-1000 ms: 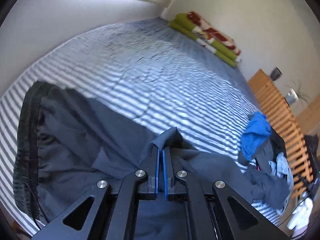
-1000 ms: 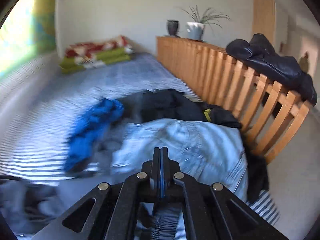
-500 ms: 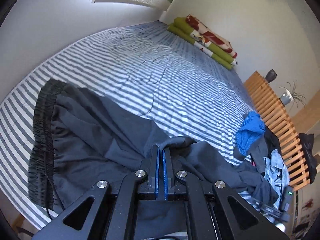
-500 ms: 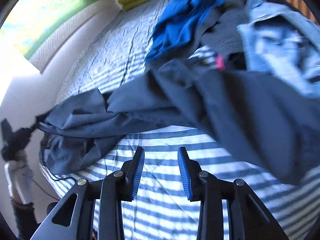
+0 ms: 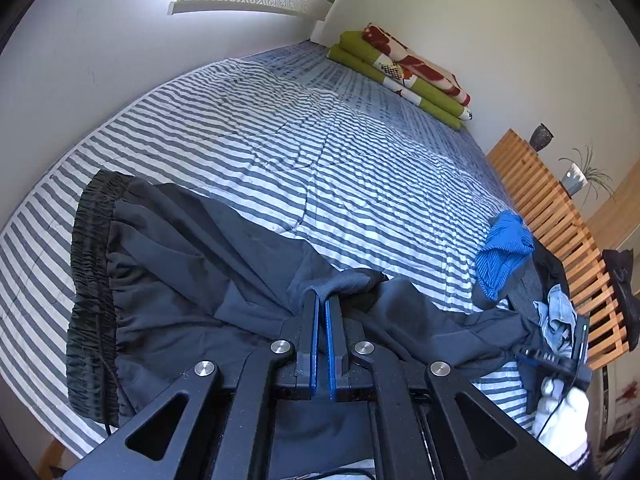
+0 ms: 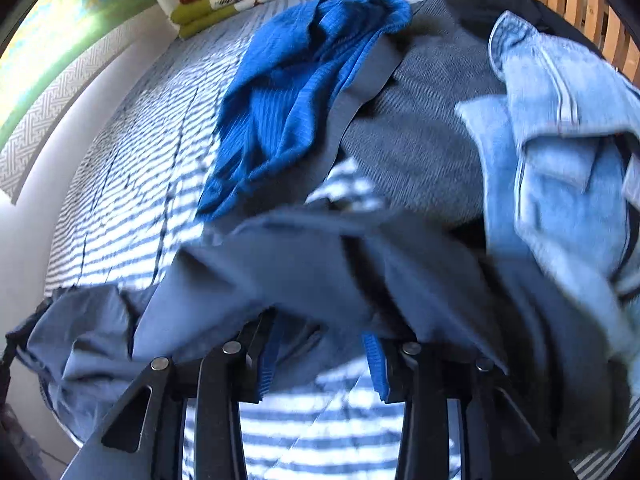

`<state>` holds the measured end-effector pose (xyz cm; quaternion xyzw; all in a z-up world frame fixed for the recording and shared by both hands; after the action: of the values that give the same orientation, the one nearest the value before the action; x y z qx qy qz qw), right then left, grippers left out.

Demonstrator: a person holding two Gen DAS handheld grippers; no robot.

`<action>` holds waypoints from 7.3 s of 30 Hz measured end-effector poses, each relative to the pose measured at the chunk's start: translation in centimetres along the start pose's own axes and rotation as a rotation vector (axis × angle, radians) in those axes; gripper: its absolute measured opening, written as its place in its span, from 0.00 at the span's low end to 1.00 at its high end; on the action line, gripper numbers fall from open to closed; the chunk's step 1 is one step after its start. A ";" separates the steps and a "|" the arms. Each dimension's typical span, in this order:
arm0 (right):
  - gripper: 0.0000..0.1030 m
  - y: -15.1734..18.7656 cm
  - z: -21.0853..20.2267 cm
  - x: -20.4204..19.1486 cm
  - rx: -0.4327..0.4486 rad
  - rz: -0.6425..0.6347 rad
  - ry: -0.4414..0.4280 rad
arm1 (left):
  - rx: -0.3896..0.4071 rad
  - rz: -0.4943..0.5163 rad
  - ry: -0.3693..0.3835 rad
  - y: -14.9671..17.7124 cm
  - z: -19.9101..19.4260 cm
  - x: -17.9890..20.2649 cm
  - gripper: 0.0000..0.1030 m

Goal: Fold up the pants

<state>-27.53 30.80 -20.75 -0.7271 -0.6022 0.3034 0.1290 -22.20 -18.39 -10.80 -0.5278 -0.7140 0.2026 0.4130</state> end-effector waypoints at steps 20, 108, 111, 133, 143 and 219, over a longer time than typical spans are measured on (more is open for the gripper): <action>0.03 2.6 -4.7 -1.8 0.018 0.007 -0.001 | 0.047 -0.022 0.072 0.3 -4.2 0.5 0.02; 0.00 -2.6 3.9 -21.9 0.071 -0.912 -0.113 | 0.060 -0.148 -0.159 -9.4 5.6 -17.8 0.06; 0.00 -5.6 2.7 -22.1 0.115 -0.869 -0.125 | 0.058 -0.123 -0.156 -9.6 5.6 -17.1 0.06; 0.00 4.0 5.3 -19.6 -0.221 -0.770 -0.261 | 0.026 -0.119 -0.160 -7.5 7.1 -17.6 0.06; 0.00 2.2 -1.4 -18.0 -0.160 -0.594 -0.349 | 0.013 -0.135 -0.158 -6.2 7.1 -18.1 0.06; 0.43 13.6 -12.6 -10.6 0.029 -0.770 -0.273 | -0.012 -0.126 -0.116 -3.9 2.7 -15.5 0.06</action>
<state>-10.11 19.62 -15.41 -0.3998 -0.8376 0.3353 0.1621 -25.02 -33.71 -15.38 -0.4716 -0.7697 0.2021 0.3799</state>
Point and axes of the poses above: each gripper's, at about its wrist camera, not at the fingertips, and z roughly the way its jaws point, x to its right, y to its underside, the point moved 6 cm from there along z, roughly the way its jaws point, and after that the axes turned 14 degrees about x, right-handed, at the moved point
